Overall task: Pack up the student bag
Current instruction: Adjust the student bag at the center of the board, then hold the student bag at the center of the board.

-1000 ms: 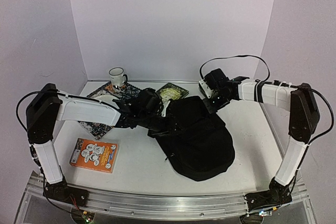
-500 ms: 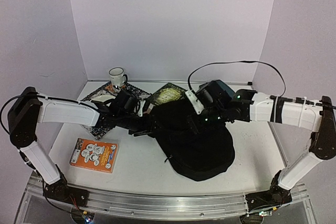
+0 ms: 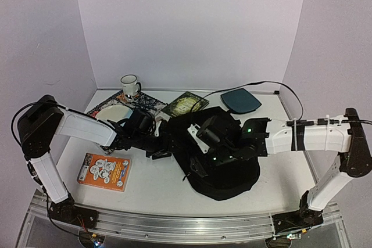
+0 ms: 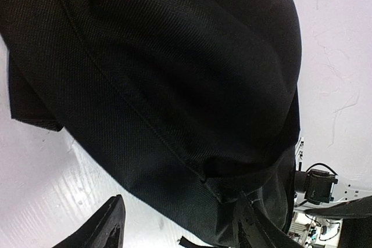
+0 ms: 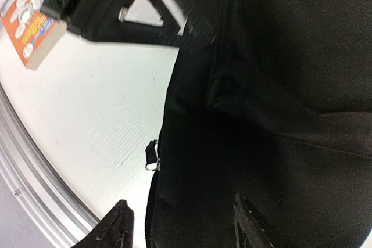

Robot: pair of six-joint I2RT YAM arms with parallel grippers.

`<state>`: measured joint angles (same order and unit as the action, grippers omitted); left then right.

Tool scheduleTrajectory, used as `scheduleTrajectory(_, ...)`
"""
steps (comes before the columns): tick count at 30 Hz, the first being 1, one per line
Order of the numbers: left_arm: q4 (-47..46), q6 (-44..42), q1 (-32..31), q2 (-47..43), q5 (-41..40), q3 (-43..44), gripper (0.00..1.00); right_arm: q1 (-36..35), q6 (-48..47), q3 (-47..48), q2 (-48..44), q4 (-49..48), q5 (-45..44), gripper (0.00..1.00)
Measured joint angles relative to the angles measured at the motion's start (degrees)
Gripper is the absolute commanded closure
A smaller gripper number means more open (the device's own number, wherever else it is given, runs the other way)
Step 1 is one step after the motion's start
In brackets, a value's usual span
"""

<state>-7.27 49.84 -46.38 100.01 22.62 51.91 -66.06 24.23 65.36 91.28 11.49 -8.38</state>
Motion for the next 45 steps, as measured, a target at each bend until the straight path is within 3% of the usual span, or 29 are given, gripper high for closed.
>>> scheduleTrajectory(6, -3.06, 1.38, -0.29, 2.97, 0.78, 0.33, 0.66, -0.73, 0.7, -1.71, 4.17, 0.59, 0.35, 0.44)
scheduleTrajectory(12, -5.42, 3.06, -1.35, 5.6, 0.97, 0.36, 0.95, 0.11, 0.47, -2.29, 7.43, 3.78, -2.85, 0.5)
scheduleTrajectory(14, -6.29, 3.5, -1.66, 5.75, 1.12, 0.36, 1.0, 1.43, 0.15, -2.29, 8.12, 5.04, -4.17, 0.52)
scheduleTrajectory(17, -8.02, 4.21, -2.07, 5.75, 1.31, 0.49, 1.0, 4.0, -0.61, -2.29, 8.42, 6.49, -6.15, 0.53)
scheduleTrajectory(20, -9.48, 4.51, -2.55, 5.75, 1.38, 0.71, 0.88, 6.03, -1.39, -2.17, 8.42, 7.33, -8.78, 0.59)
scheduleTrajectory(23, -10.27, 4.81, -2.89, 5.75, 1.35, 1.02, 0.62, 7.06, -2.55, -1.83, 8.42, 8.15, -11.07, 0.78)
scheduleTrajectory(25, -10.64, 5.66, -3.01, 5.75, 1.17, 1.0, 0.54, 7.19, -3.04, -1.65, 8.4, 8.28, -11.68, 0.97)
scheduleTrajectory(26, -10.76, 5.61, -3.07, 5.75, 1.22, 1.0, 0.51, 7.19, -3.78, -1.62, 8.36, 8.27, -11.74, 0.99)
scheduleTrajectory(32, -11.02, 7.49, -3.34, 5.75, 0.75, 1.01, 0.43, 7.16, -4.94, -2.56, 5.43, 6.85, -11.0, 1.0)
scheduleTrajectory(39, -12.94, 10.86, -3.95, 5.86, 0.83, 2.57, 0.42, 7.27, -7.27, -7.47, -4.98, 1.44, -7.37, 1.0)
scheduleTrajectory(45, -17.24, 14.43, -4.47, 5.86, 1.2, 3.18, 0.42, 7.27, -8.74, -9.5, -6.64, -1.67, -6.56, 1.0)
